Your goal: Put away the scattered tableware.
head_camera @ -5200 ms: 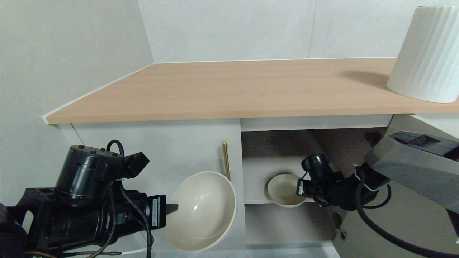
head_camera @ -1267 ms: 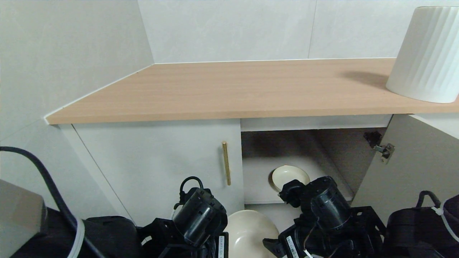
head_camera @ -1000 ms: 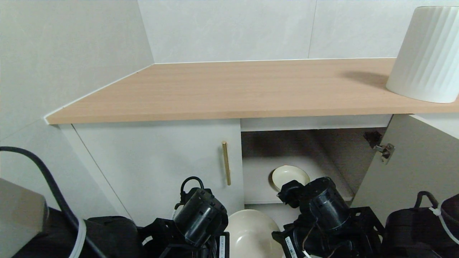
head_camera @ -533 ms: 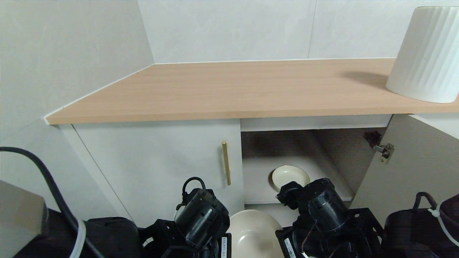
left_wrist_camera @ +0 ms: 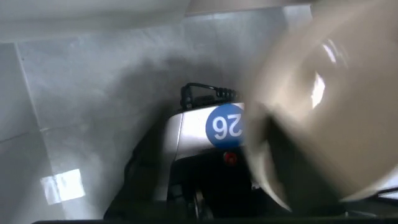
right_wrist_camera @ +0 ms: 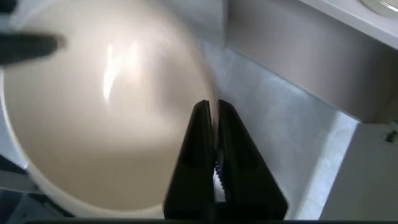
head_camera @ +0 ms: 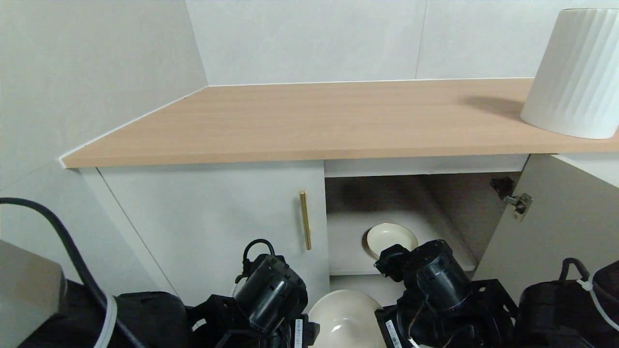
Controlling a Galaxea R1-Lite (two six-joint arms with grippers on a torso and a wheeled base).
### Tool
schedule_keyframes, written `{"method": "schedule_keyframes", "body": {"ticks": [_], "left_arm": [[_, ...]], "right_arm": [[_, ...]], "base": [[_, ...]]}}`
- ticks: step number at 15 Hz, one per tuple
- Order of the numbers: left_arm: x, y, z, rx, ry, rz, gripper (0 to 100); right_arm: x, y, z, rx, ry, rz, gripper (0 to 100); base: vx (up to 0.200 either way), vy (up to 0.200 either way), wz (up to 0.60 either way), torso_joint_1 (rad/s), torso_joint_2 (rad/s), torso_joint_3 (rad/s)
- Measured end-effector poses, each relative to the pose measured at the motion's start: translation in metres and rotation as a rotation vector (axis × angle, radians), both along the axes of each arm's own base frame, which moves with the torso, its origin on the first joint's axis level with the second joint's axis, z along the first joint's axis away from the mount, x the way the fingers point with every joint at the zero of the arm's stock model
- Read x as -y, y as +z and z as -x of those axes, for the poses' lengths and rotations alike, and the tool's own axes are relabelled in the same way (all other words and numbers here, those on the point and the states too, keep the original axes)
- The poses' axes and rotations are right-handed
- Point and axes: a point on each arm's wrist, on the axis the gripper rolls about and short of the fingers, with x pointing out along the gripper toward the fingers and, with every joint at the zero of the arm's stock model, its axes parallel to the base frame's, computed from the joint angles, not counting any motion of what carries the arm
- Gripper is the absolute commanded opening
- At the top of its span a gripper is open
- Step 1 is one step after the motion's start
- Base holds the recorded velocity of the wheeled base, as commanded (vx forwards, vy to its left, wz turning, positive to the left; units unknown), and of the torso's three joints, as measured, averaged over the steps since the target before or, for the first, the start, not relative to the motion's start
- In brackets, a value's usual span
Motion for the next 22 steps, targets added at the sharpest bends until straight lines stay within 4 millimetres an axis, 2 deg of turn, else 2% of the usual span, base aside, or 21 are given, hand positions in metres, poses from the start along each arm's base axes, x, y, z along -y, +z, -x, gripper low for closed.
{"method": "schedule_keyframes", "body": {"ticks": [10, 15, 19, 22], "left_arm": [[0.0, 0.001, 0.0, 0.003, -0.001, 0.008, 100], [0.0, 0.003, 0.0, 0.008, -0.001, 0.013, 100], [-0.001, 0.004, 0.0, 0.019, 0.006, 0.01, 100], [-0.001, 0.005, 0.0, 0.019, 0.006, 0.012, 100]], "right_arm": [[0.005, -0.006, -0.006, -0.016, -0.028, 0.026, 0], [0.027, -0.03, -0.037, -0.063, -0.21, 0.141, 0], [0.037, -0.032, -0.071, -0.091, -0.437, 0.034, 0], [0.038, -0.023, -0.096, -0.097, -0.584, -0.103, 0]], "base": [[0.0, 0.0, 0.0, 0.0, 0.0, 0.0], [0.0, 0.0, 0.0, 0.0, 0.0, 0.0], [0.0, 0.0, 0.0, 0.0, 0.0, 0.0], [0.0, 0.0, 0.0, 0.0, 0.0, 0.0]]}}
